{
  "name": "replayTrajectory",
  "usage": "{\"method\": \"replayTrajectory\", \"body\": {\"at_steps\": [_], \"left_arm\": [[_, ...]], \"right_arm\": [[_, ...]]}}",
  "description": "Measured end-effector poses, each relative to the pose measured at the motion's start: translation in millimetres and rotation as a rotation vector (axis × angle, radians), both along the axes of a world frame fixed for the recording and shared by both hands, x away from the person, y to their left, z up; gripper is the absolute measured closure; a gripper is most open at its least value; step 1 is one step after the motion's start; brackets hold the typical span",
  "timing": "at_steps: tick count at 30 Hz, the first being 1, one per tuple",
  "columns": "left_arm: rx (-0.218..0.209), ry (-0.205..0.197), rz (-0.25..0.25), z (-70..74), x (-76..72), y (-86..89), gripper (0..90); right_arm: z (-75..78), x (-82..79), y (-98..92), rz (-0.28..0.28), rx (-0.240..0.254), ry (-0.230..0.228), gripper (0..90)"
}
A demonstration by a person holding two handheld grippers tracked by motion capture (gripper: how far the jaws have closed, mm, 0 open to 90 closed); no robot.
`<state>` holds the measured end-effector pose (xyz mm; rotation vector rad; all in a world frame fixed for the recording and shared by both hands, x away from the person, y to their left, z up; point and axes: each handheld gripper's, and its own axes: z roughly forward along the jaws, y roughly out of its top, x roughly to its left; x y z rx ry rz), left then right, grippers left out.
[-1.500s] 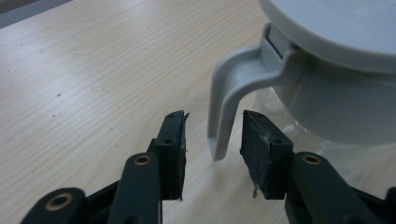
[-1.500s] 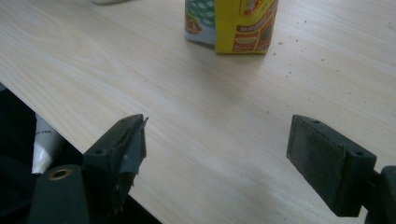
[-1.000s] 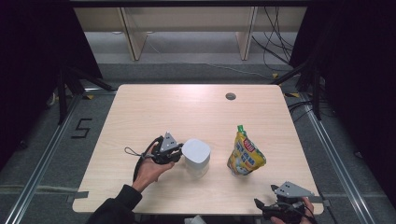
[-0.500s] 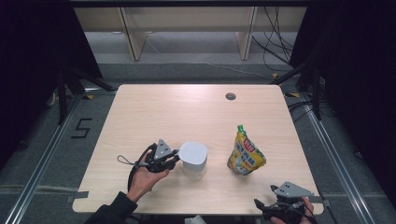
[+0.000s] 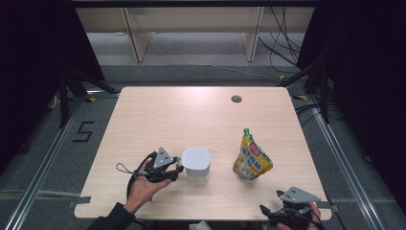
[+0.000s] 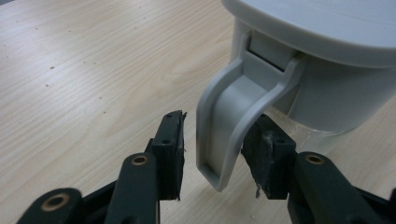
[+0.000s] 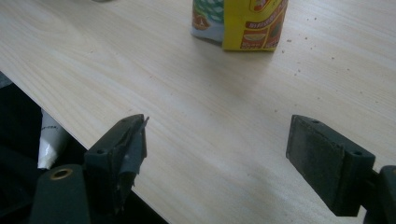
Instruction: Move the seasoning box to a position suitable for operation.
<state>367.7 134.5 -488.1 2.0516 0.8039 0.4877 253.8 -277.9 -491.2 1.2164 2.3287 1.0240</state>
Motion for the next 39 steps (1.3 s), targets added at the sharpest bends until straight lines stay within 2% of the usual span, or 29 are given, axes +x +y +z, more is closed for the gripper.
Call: {"method": "replayTrajectory", "body": {"at_steps": [1, 2, 3, 4, 5, 6, 8, 9, 10, 11, 12, 13, 18, 19, 20, 22, 25, 26, 28, 29, 30, 31, 36, 37, 38, 39], "left_arm": [[0.036, -0.009, -0.031, 0.7, 2.8, 2.8, 65.1], [-0.024, 0.013, -0.009, -2.5, 2.0, 0.8, 68.8], [-0.024, 0.013, -0.009, -2.5, 2.0, 0.8, 70.4], [0.009, 0.000, -0.022, -1.7, 1.4, 2.0, 70.9], [0.001, -0.005, -0.007, -1.8, -0.3, 0.3, 71.1], [0.004, -0.009, -0.017, -1.5, -1.1, 0.8, 71.1], [0.011, -0.001, -0.015, -1.1, -3.7, 0.9, 70.8], [0.013, -0.004, -0.020, -1.0, -5.1, 1.4, 70.8], [-0.011, 0.006, 0.002, -1.8, -9.6, -0.1, 70.6], [0.010, 0.002, -0.007, -0.8, -10.6, 1.2, 70.6], [-0.013, 0.008, 0.007, -1.7, -13.2, -0.4, 70.5], [-0.013, 0.008, 0.007, -1.7, -13.2, -0.4, 70.4], [0.016, 0.007, -0.031, -0.2, -24.2, -3.2, 70.2], [-0.002, 0.008, -0.042, -1.2, -29.0, -7.4, 70.3], [0.012, 0.006, -0.051, -0.6, -30.2, -8.2, 70.3], [0.006, 0.012, -0.050, -0.6, -32.5, -9.7, 70.2], [-0.011, 0.019, -0.051, -1.3, -36.4, -11.6, 70.1], [-0.020, 0.019, -0.050, -1.9, -38.7, -12.6, 70.0], [-0.006, 0.010, -0.056, -1.4, -39.6, -12.5, 70.0], [-0.007, 0.004, -0.072, -1.3, -42.5, -14.8, 70.0], [-0.007, 0.004, -0.072, -1.3, -42.5, -14.8, 70.0], [-0.007, 0.018, -0.077, -1.2, -45.1, -16.2, 70.0], [-0.005, 0.024, -0.102, -0.7, -53.7, -23.5, 69.8], [-0.030, 0.024, -0.105, -1.7, -55.6, -25.9, 69.8], [-0.014, 0.023, -0.110, -0.8, -56.4, -26.1, 69.8], [-0.031, 0.025, -0.104, -1.8, -58.0, -27.8, 69.7]], "right_arm": [[0.8, -0.3, -0.5, -0.003, -0.010, -0.009, 21.0], [1.0, -0.5, -0.7, -0.007, -0.015, -0.014, 21.0], [0.4, 0.2, -1.4, 0.002, -0.020, -0.023, 21.0], [-0.5, 0.3, -0.8, 0.003, -0.009, -0.019, 21.0], [-0.9, 1.5, -1.5, 0.016, -0.021, -0.035, 21.0], [-0.8, 1.4, -1.5, 0.016, -0.021, -0.033, 21.0], [0.3, 0.4, -0.4, 0.008, -0.004, -0.005, 21.0], [0.3, 0.4, -0.4, 0.008, -0.004, -0.005, 21.0], [1.0, 0.1, -0.8, 0.006, -0.022, -0.016, 21.0], [1.1, 0.2, -0.7, 0.009, -0.023, -0.017, 21.0], [1.1, 0.1, -0.3, 0.008, -0.021, -0.017, 21.0], [1.4, -0.6, 0.2, 0.000, -0.021, -0.012, 21.0], [0.1, 1.0, -0.7, 0.013, -0.010, -0.011, 21.1], [0.0, 1.1, -0.8, 0.011, -0.007, -0.013, 21.1], [0.0, 1.2, -0.9, 0.011, -0.005, -0.013, 21.1], [0.4, 0.9, -1.4, 0.001, -0.016, -0.020, 21.1], [0.7, -0.1, -1.0, -0.006, -0.006, -0.001, 21.1], [0.3, -1.0, 0.4, -0.013, 0.013, 0.017, 21.1], [0.9, -1.0, 0.0, -0.013, 0.006, 0.020, 21.1], [-0.1, 1.4, -1.7, 0.011, 0.000, -0.007, 21.1], [0.8, 0.6, -1.8, 0.000, -0.016, -0.014, 21.1], [0.8, 0.7, -1.9, 0.002, -0.016, -0.013, 21.0], [0.3, 1.0, -2.2, 0.006, -0.014, -0.015, 21.1], [0.2, 1.1, -2.2, 0.006, -0.014, -0.015, 21.1], [0.0, 1.1, -2.1, 0.009, -0.014, -0.015, 21.1], [0.0, 1.1, -2.0, 0.009, -0.014, -0.015, 21.1]]}}
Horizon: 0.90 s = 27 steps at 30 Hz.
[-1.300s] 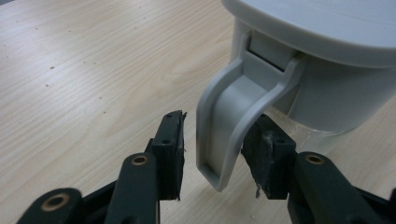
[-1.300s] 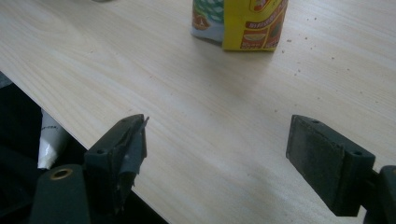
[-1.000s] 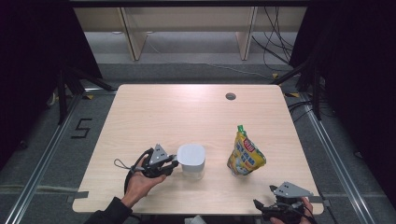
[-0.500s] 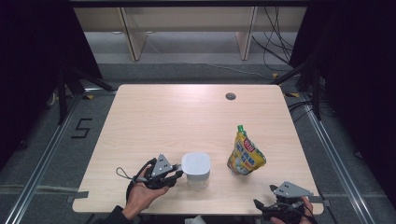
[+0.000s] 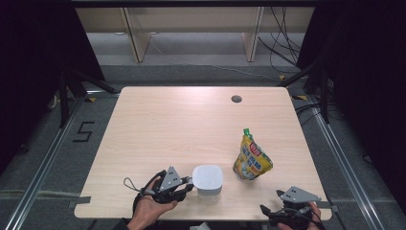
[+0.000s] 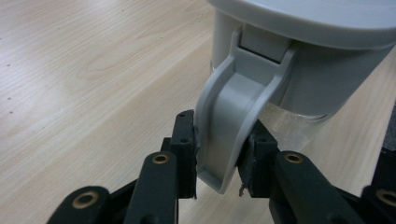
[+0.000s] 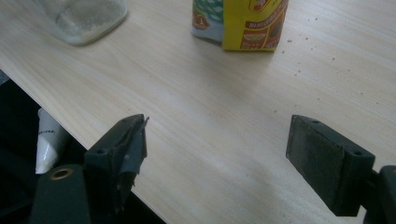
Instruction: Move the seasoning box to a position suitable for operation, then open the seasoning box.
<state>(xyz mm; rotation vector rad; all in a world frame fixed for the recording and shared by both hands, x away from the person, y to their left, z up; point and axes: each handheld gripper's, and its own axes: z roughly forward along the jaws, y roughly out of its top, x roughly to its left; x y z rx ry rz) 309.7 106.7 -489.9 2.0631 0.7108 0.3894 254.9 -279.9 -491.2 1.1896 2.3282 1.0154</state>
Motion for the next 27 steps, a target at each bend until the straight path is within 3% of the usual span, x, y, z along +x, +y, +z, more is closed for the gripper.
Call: {"method": "replayTrajectory", "body": {"at_steps": [1, 4, 5, 8, 9, 11, 12, 13, 14, 15, 18, 19, 20, 22, 23, 26, 27], "left_arm": [[0.018, -0.001, -0.008, 0.9, -0.5, 0.3, 69.7], [0.012, -0.005, -0.012, 1.0, 0.4, 0.2, 69.4], [-0.012, 0.009, -0.003, -0.1, 0.3, -0.4, 69.1], [0.008, 0.018, -0.001, 1.1, -0.2, 1.3, 68.4], [-0.016, 0.019, 0.001, 0.1, -0.3, 0.9, 63.7], [-0.016, 0.019, -0.002, -0.1, -0.3, 1.6, 53.9], [0.016, 0.023, -0.016, 0.9, -0.3, 3.2, 53.9], [0.013, 0.039, 0.005, 0.4, -3.2, 2.0, 45.0], [0.039, 0.031, 0.003, 1.9, -4.0, 3.9, 43.2], [0.038, 0.025, 0.004, 3.3, -4.6, 5.3, 41.5], [0.015, 0.036, -0.005, 8.5, -6.5, 9.4, 35.3], [0.011, 0.043, -0.008, 10.7, -7.4, 10.5, 32.8], [-0.031, 0.066, -0.007, 11.9, -9.1, 10.2, 31.2], [-0.018, 0.068, -0.007, 14.5, -9.5, 11.6, 29.1], [-0.049, 0.095, -0.007, 16.7, -10.7, 10.6, 25.3], [-0.035, 0.084, -0.023, 20.0, -11.3, 12.2, 25.3], [-0.064, 0.084, -0.005, 23.7, -13.0, 12.6, 25.3]], "right_arm": [[0.2, -1.1, 0.8, -0.013, 0.008, 0.012, 21.1], [0.0, -0.9, 0.6, -0.010, 0.005, 0.010, 21.1], [-0.2, 0.6, -0.7, 0.010, -0.004, -0.012, 21.1], [0.0, 0.0, -0.8, 0.004, -0.001, 0.001, 21.0], [-0.1, 0.0, -0.6, 0.002, 0.004, 0.004, 21.1], [0.0, -0.1, -0.3, 0.005, 0.002, -0.002, 21.1], [0.0, -0.1, -0.3, 0.005, 0.002, -0.002, 21.1], [0.3, -0.1, -0.4, 0.001, -0.010, -0.006, 21.1], [0.3, -0.1, -0.3, 0.000, -0.010, -0.005, 21.1], [0.3, -0.3, -0.2, -0.001, -0.009, -0.001, 21.1], [-0.1, -0.3, 0.7, 0.007, 0.002, 0.015, 21.4], [-0.2, -2.8, 3.0, -0.014, 0.011, 0.032, 21.4], [-0.5, -2.9, 3.6, -0.012, 0.019, 0.036, 21.3], [-0.6, -2.6, 3.6, -0.006, 0.017, 0.032, 21.0], [-0.3, -1.1, 1.8, 0.015, -0.005, 0.005, 20.7], [0.1, -1.2, 2.1, 0.023, -0.006, -0.004, 20.6], [0.2, -3.1, 4.0, 0.009, 0.008, 0.013, 21.0]]}}
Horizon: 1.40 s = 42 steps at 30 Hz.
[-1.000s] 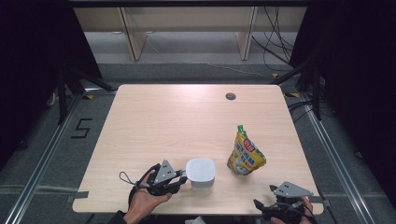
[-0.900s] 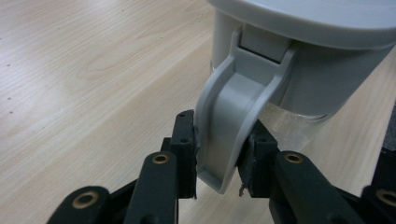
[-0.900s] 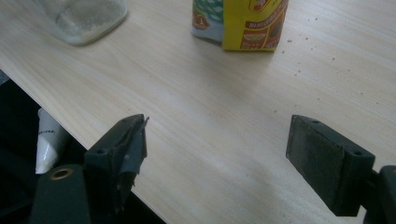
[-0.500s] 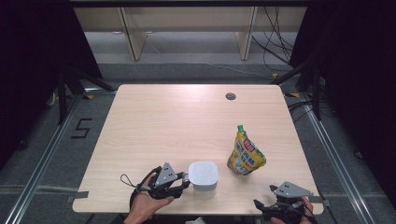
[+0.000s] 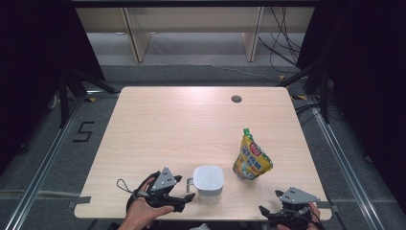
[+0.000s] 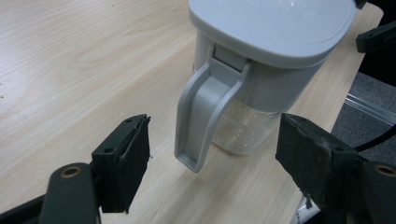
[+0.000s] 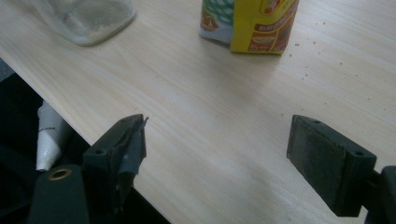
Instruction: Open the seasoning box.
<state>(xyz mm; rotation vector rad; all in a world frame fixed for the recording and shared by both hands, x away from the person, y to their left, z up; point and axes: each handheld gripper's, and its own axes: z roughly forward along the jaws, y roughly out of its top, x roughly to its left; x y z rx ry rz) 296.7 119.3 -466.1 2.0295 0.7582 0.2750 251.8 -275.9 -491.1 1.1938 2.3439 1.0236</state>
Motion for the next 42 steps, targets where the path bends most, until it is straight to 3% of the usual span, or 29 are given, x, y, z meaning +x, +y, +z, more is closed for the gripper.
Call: {"method": "replayTrajectory", "body": {"at_steps": [2, 5, 7, 8, 12, 13, 15, 16, 17, 18, 21, 22, 23, 26, 27, 30, 40, 42], "left_arm": [[0.010, -0.011, 0.012, 4.5, -0.2, 3.0, 27.5], [-0.017, -0.014, 0.002, 6.7, -1.0, 4.5, 30.9], [-0.006, -0.019, -0.002, 10.7, -1.5, 6.8, 33.5], [-0.027, -0.031, 0.005, 12.9, -2.3, 7.2, 43.9], [-0.033, -0.073, -0.005, 18.8, -4.5, 10.2, 60.6], [-0.034, -0.103, -0.021, 22.1, -5.0, 12.3, 66.3], [-0.044, -0.102, -0.009, 23.8, -6.7, 12.4, 70.5], [-0.046, -0.125, -0.013, 26.1, -6.8, 12.7, 80.8], [-0.047, -0.131, -0.012, 27.5, -6.6, 12.7, 80.8], [-0.053, -0.138, -0.006, 29.4, -6.7, 12.1, 87.9], [-0.070, -0.157, -0.025, 35.2, -4.5, 9.5, 89.3], [-0.057, -0.163, -0.029, 37.8, -3.9, 9.2, 89.3], [-0.079, -0.155, -0.019, 39.5, -3.7, 6.9, 89.3], [-0.077, -0.169, -0.030, 44.5, -0.7, 4.0, 89.4], [-0.096, -0.161, -0.027, 45.2, 0.3, 0.5, 89.4], [-0.083, -0.166, -0.037, 47.4, 4.8, -4.8, 89.3], [-0.072, -0.141, -0.047, 33.1, 12.9, -12.8, 89.3], [-0.091, -0.125, -0.035, 31.9, 13.0, -12.3, 89.3]], "right_arm": [[-0.8, 0.0, 1.4, 0.010, 0.017, -0.001, 21.6], [-0.1, 1.9, 0.3, 0.031, -0.014, -0.025, 20.6], [0.1, 1.9, 0.3, 0.033, -0.015, -0.030, 20.6], [0.9, 1.7, 0.3, 0.032, -0.012, -0.026, 20.4], [0.8, 1.6, 0.7, 0.024, -0.004, -0.027, 20.3], [0.8, 1.4, 1.0, 0.028, 0.005, -0.018, 20.3], [1.7, 0.9, 1.0, 0.024, -0.010, -0.030, 20.3], [1.3, 1.1, 2.1, 0.026, -0.006, -0.039, 20.4], [1.3, 1.1, 2.1, 0.026, -0.006, -0.039, 20.4], [1.4, 1.3, 2.2, 0.032, -0.010, -0.037, 20.4], [0.9, 2.1, 2.4, 0.043, 0.005, -0.043, 20.5], [1.7, 1.6, 2.4, 0.038, -0.006, -0.042, 20.5], [1.9, -0.6, 4.3, 0.018, 0.007, -0.020, 20.4], [2.0, -0.6, 4.3, 0.016, 0.010, -0.032, 20.4], [2.2, -0.1, 4.2, 0.023, 0.007, -0.030, 20.6], [2.3, 0.8, 3.7, 0.037, 0.001, -0.037, 22.9], [2.0, 1.0, 3.3, 0.049, 0.003, -0.040, 27.8], [2.3, 1.2, 3.4, 0.056, 0.002, -0.037, 28.2]]}}
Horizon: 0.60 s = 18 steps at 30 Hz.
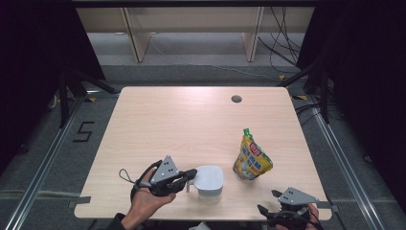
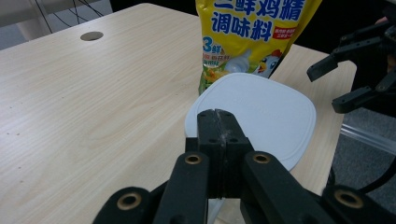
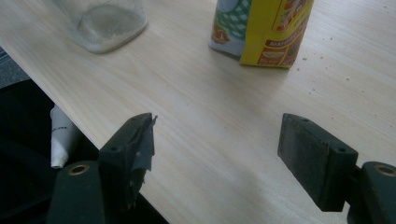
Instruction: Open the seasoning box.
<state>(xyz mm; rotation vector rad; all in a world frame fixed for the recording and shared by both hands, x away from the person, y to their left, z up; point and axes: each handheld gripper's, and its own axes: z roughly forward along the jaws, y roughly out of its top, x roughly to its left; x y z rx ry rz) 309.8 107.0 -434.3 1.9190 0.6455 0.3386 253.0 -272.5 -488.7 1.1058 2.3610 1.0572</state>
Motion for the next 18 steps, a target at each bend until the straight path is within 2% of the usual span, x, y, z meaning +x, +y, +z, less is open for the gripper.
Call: {"method": "replayTrajectory", "body": {"at_steps": [3, 4, 6, 7, 8, 10, 11, 12, 14, 15, 16, 17, 18], "left_arm": [[0.003, -0.006, -0.001, -0.1, -0.3, 0.1, 89.3], [0.004, -0.010, -0.003, 0.0, -0.3, 0.1, 89.3], [0.003, -0.011, -0.002, -0.2, -0.7, 0.0, 89.3], [0.002, -0.011, -0.003, -0.3, -0.8, 0.0, 89.3], [0.004, -0.012, -0.004, -0.3, -0.9, 0.3, 89.2], [0.008, -0.013, -0.004, -0.5, -1.1, 0.6, 89.3], [0.007, -0.014, -0.003, -0.6, -1.3, 0.5, 89.3], [0.013, -0.017, -0.007, -0.5, -0.9, 1.1, 89.2], [-0.002, -0.017, -0.015, -1.4, -0.3, 1.4, 89.3], [0.002, -0.029, -0.024, -1.3, 0.4, 2.3, 89.2], [-0.007, -0.014, -0.007, -1.8, -1.3, 2.3, 89.2], [0.003, -0.018, -0.007, -1.6, -1.4, 3.6, 89.2], [-0.007, -0.012, 0.001, -2.1, -2.2, 3.8, 89.2]], "right_arm": [[0.2, -0.1, 0.5, 0.008, 0.003, -0.003, 29.0], [1.2, -1.1, 0.6, -0.001, 0.002, -0.016, 29.6], [1.5, -2.8, 2.0, -0.012, 0.011, 0.000, 30.1], [1.3, -0.9, 0.9, 0.005, 0.003, -0.029, 31.1], [1.2, -0.6, 0.8, 0.021, 0.016, -0.022, 33.4], [4.2, -3.4, 2.0, 0.023, 0.009, -0.056, 39.1], [5.3, -2.4, 1.1, 0.043, 0.000, -0.078, 40.9], [6.1, -3.1, 1.3, 0.042, -0.001, -0.088, 42.6], [6.5, -3.2, 1.3, 0.050, -0.004, -0.096, 43.3], [6.9, -3.8, 1.5, 0.049, 0.001, -0.099, 44.8], [8.3, -4.2, 1.4, 0.058, 0.002, -0.119, 47.9], [8.3, -4.2, 1.4, 0.058, 0.002, -0.119, 47.9], [9.7, -5.3, 1.6, 0.062, 0.004, -0.129, 52.3]]}}
